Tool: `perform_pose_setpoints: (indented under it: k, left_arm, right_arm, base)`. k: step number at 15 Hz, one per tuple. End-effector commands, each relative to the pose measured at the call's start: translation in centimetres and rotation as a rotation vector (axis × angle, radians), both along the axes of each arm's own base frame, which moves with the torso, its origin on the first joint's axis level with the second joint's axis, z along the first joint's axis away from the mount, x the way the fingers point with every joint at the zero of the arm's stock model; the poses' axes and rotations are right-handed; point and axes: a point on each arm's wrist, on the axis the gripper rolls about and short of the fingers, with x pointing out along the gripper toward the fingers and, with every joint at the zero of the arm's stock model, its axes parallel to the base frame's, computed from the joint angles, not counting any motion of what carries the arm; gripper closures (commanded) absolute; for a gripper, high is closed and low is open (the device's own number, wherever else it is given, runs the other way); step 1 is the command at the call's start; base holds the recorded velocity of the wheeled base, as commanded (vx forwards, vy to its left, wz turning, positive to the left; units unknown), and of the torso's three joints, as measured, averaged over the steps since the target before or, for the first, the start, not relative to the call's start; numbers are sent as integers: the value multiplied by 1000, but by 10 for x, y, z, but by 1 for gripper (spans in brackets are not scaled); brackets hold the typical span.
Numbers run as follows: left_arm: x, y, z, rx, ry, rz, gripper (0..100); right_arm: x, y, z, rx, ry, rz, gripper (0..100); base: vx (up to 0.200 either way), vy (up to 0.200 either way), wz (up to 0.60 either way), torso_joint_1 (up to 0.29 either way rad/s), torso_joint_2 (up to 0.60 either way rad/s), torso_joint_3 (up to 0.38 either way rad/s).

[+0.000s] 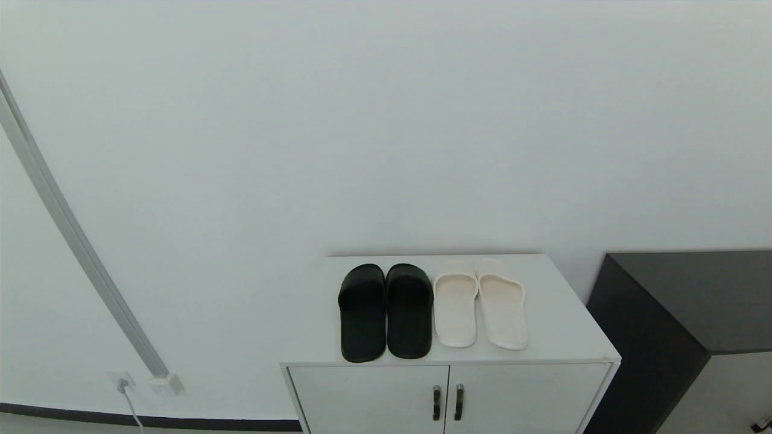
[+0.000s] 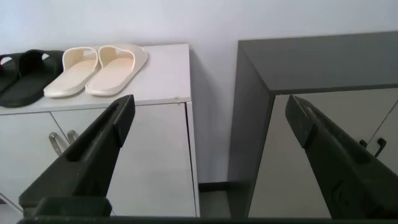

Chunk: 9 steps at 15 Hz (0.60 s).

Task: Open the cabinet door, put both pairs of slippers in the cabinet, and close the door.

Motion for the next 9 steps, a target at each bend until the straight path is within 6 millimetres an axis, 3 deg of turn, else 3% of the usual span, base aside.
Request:
perform_pose_setpoints:
  k: [1,2,4,5,9]
  left_arm:
    - [0,0,0,5,1,-2,100]
    - [0,0,0,15,1,-15,100]
    - [0,-1,0,26,1,-24,100]
    - [0,-1,0,29,0,-25,100]
    - [0,-1,0,18,-1,-25,100]
  right_arm:
    - [0,0,0,-1,-1,-2,0]
    - [0,0,2,-10,-10,-2,0]
    - [-10,0,55,72,-130,1,0]
    - [-4,0,75,78,-34,13,0]
    - [35,2,77,28,203,109,0]
  base:
    - [0,0,0,0,0,0]
    - [0,0,0,0,0,0]
    - [0,0,0,0,0,0]
    - [0,0,0,0,0,0]
    - [0,0,0,0,0,0]
